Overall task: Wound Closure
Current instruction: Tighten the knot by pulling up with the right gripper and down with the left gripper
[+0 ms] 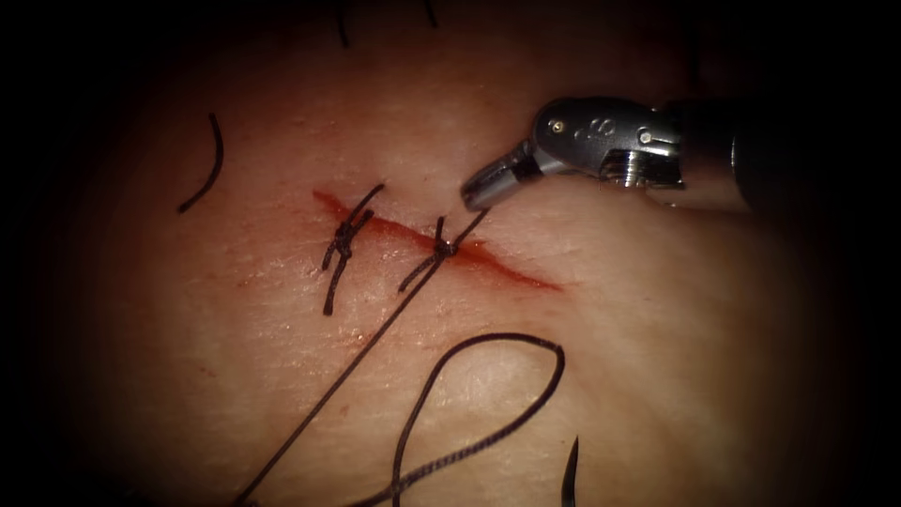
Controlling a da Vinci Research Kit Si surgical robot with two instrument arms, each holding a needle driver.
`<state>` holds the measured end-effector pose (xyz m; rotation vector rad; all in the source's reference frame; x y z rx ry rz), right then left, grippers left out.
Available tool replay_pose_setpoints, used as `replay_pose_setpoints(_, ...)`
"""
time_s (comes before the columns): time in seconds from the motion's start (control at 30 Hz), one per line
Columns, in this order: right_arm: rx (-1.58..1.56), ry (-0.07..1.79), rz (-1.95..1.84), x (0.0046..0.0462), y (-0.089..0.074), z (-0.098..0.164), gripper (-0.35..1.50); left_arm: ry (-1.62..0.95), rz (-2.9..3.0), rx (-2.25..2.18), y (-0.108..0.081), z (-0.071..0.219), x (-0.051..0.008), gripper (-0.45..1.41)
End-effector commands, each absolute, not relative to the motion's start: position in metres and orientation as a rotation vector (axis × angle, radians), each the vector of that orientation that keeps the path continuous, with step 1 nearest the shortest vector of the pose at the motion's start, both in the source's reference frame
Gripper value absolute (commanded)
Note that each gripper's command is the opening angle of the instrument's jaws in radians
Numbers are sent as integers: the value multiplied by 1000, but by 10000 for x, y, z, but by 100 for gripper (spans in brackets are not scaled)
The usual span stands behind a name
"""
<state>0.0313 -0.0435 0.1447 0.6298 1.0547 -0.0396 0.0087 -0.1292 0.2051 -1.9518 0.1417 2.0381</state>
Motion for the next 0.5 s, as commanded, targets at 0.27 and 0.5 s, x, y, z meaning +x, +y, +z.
replay_pose_setpoints(0.27,558,1047,19,318,-424,1467,-35,150,2045,-1935,-1312,2051,91,-45)
replay_pose_setpoints(0.5,503,1031,66,327,-431,1482,-35,160,2045,-1912,-1330,2040,104,-45)
